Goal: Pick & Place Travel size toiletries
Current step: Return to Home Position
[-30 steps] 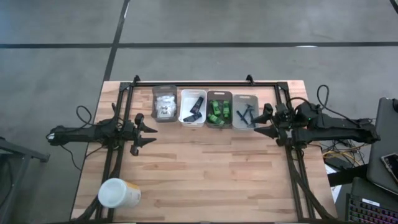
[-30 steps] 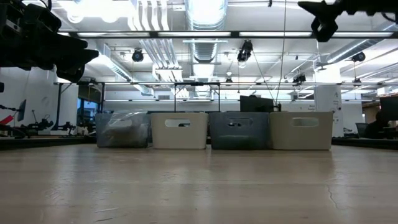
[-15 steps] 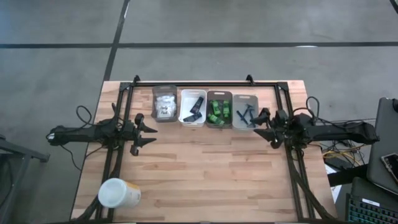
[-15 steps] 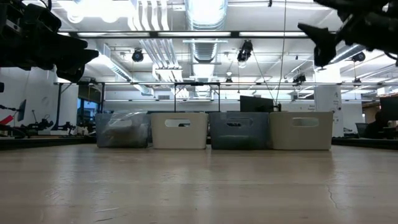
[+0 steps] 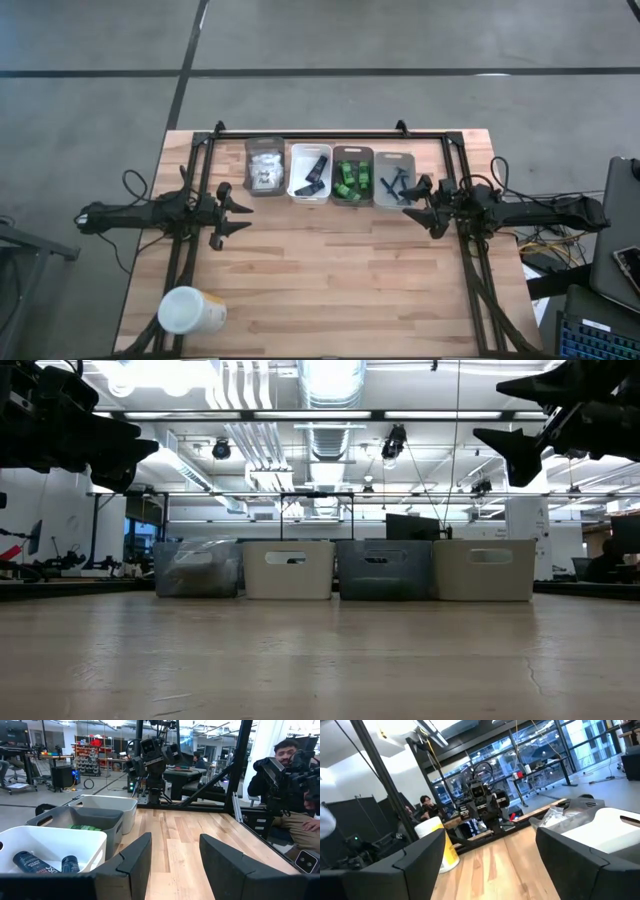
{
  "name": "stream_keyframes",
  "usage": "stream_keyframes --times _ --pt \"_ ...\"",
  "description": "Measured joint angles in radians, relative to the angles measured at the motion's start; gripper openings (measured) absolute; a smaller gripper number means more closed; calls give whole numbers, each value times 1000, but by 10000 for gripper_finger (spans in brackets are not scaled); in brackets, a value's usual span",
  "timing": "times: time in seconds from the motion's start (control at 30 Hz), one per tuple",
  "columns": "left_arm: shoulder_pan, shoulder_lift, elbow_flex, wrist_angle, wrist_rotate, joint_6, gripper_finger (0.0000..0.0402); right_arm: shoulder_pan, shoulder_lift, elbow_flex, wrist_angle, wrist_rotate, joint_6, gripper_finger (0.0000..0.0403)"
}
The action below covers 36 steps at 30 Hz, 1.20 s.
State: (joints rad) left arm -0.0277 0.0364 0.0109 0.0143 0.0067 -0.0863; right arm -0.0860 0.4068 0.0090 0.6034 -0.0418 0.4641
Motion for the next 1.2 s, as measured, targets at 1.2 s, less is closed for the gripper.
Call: stream_keyframes --times 1.2 --pt "0 0 0 0 0 0 172 1 0 0 -2 -2 0 310"
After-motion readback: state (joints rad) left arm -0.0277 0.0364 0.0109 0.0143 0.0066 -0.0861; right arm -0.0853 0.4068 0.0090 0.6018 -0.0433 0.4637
